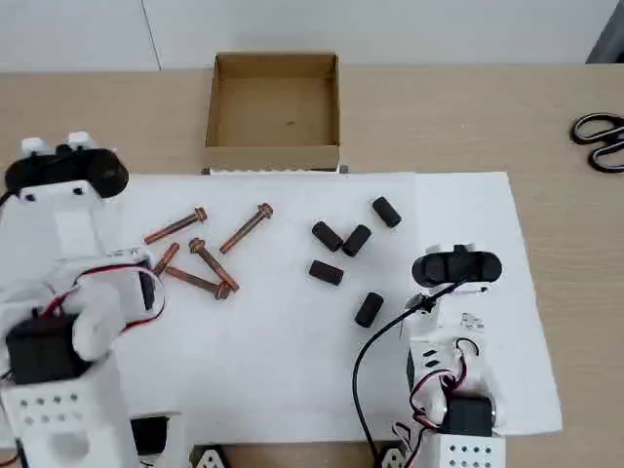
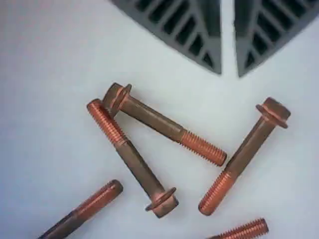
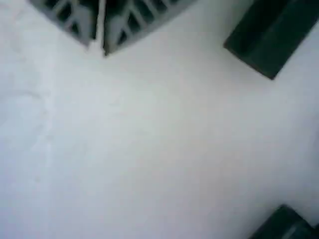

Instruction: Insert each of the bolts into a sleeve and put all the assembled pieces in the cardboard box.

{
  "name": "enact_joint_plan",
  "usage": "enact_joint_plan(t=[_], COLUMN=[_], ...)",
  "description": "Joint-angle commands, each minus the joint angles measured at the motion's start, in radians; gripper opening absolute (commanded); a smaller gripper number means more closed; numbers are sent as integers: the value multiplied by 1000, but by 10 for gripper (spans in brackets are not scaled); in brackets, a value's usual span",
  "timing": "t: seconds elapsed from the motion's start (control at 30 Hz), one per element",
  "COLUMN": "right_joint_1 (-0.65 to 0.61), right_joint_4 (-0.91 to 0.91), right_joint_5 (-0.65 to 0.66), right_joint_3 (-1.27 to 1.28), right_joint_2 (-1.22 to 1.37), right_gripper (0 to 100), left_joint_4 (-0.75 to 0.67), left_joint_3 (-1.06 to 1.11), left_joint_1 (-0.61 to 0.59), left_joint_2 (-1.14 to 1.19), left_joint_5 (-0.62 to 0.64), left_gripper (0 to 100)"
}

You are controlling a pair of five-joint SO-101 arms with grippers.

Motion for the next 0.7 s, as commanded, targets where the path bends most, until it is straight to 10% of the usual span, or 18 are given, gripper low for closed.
enact_joint_plan(t=[0.0,0.33,0.67], right_joint_1=[-4,-87,-88], right_joint_4=[-41,252,378], right_joint_5=[8,199,206], right_joint_3=[-5,-483,-1283], right_joint_2=[-15,127,1106], right_gripper=[4,7,8], left_joint_4=[-52,-140,-285], left_joint_3=[-13,87,90], left_joint_1=[-5,-6,-3], left_joint_2=[74,347,390], left_joint_5=[-49,-255,-210], left_gripper=[12,12,12])
